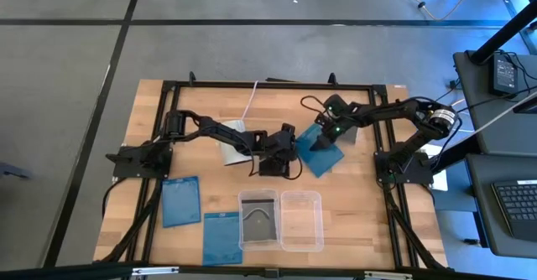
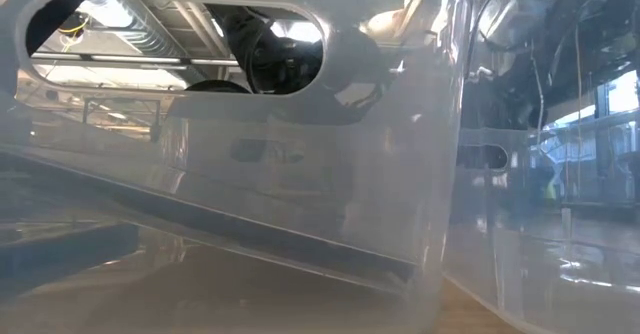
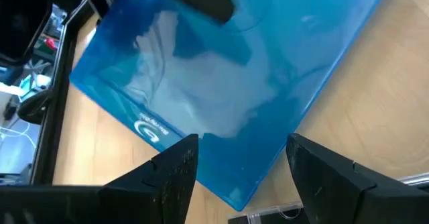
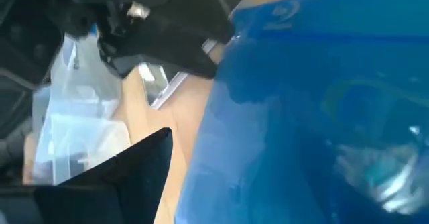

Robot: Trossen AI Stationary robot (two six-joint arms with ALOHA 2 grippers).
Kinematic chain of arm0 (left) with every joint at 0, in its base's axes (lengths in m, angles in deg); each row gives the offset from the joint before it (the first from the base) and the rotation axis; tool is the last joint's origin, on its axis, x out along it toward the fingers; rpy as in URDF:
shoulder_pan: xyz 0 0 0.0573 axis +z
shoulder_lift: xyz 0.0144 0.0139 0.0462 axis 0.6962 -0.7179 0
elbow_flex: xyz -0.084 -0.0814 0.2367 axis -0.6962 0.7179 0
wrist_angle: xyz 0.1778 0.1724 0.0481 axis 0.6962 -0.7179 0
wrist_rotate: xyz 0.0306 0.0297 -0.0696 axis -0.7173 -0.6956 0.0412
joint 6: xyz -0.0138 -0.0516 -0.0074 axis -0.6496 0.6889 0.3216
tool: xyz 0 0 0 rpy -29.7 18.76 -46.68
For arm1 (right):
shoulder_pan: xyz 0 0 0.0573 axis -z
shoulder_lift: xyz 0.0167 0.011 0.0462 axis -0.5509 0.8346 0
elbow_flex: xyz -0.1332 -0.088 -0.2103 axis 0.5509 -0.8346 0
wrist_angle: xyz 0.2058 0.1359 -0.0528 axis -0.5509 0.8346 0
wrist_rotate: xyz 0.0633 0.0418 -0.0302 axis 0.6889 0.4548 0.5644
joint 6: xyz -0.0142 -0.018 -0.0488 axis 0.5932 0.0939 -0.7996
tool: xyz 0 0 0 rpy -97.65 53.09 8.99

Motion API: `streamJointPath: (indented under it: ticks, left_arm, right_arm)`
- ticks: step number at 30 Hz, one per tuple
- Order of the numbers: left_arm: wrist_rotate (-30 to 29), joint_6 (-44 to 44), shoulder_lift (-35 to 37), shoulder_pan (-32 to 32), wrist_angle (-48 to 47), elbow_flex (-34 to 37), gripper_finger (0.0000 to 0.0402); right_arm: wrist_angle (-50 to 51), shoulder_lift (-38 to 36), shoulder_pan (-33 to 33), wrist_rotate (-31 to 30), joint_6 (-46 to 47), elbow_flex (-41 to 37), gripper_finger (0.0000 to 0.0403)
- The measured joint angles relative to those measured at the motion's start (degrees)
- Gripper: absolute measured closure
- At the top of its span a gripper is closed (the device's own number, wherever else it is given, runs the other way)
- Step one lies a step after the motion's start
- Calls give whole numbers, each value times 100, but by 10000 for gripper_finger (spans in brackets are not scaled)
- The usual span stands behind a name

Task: Pick & place jewel cases by type
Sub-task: Put the top right blue cd case into the right transparent bin

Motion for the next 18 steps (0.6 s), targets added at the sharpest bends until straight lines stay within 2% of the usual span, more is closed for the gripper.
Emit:
streamJointPath:
  ticks: [10,15,18]
  left_arm:
    - [15,85,0,4,-15,0,180]
    - [35,99,0,3,-15,0,180]
    - [79,99,0,0,-15,0,180]
  right_arm:
    - [-82,-14,-8,-126,-137,9,84]
    - [-56,-29,-115,-1038,171,24,84]
    - [5,-38,-121,-1157,176,35,92]
